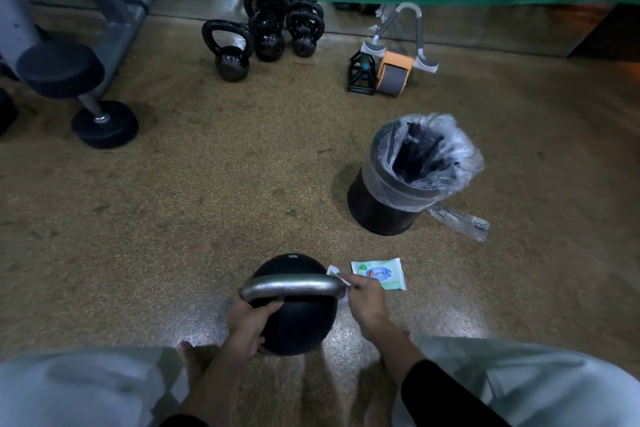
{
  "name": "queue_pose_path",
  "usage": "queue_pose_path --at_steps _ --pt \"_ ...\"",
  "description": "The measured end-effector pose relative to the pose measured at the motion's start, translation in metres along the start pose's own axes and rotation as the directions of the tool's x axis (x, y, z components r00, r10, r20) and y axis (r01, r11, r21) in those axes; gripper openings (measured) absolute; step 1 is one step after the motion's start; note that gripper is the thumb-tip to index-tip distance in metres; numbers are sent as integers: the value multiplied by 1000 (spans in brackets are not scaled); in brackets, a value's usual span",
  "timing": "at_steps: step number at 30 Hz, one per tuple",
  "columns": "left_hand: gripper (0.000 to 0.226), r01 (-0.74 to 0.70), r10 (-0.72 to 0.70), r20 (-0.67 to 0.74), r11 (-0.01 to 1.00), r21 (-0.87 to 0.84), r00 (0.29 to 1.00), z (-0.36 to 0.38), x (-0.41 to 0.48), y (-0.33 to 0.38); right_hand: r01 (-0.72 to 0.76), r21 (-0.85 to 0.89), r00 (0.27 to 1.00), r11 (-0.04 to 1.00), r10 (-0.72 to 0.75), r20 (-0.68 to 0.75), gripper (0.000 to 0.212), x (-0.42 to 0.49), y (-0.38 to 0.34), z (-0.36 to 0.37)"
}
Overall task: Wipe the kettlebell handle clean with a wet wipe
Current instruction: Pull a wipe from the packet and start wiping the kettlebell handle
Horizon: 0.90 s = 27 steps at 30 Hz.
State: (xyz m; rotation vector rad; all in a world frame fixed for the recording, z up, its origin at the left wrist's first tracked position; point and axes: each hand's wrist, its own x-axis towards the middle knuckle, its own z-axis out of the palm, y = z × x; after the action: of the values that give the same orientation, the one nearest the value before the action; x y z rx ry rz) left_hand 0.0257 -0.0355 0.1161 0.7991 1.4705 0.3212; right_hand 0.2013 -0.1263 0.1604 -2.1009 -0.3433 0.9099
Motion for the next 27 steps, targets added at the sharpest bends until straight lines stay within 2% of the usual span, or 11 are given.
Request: queue_pose_path --at_steps 3,5,8,10,12,15,17,20,22,25,27 --pt "57 1 -1 3 1000 -4 1000 0 -1 0 66 25 995 997 -64 -73 41 -16 3 3" --pt "57 -4 4 6 1000 0 1000 0 -1 1 43 67 993 997 -36 -113 38 -22 11 1" --pt "58 -7 7 6 1000 -5 1000 1 0 3 -46 69 998 997 49 -42 23 -10 7 1" --pt "59 5 -5 1 1000 -5 1000 1 1 1 -58 9 998 998 58 -12 32 -2 -2 3" --pt "59 19 -19 -3 1000 -1 1000 1 3 -1 1 -52 999 999 -3 -47 44 -4 -9 5" --pt "58 45 -45 -15 999 -1 999 1 5 -2 75 -62 991 995 -81 -109 41 -21 -2 4" --pt "57 55 -55 -15 998 -4 998 1 6 -1 35 -31 988 999 -39 -150 38 -28 7 2" --pt "59 44 -44 -6 999 -5 999 2 7 -2 -6 -14 993 1000 4 -118 32 -19 4 1" --pt "60 37 -37 -8 999 -3 999 2 6 -2 -7 -51 994 999 1 -111 36 -13 -3 5" --pt "60 30 -30 -2 1000 -4 1000 1 5 -2 72 -113 979 991 -92 -180 42 -22 -5 12" --pt "62 28 -28 7 1000 0 1000 1 5 -2 119 -51 966 992 -128 -223 42 -36 4 15"
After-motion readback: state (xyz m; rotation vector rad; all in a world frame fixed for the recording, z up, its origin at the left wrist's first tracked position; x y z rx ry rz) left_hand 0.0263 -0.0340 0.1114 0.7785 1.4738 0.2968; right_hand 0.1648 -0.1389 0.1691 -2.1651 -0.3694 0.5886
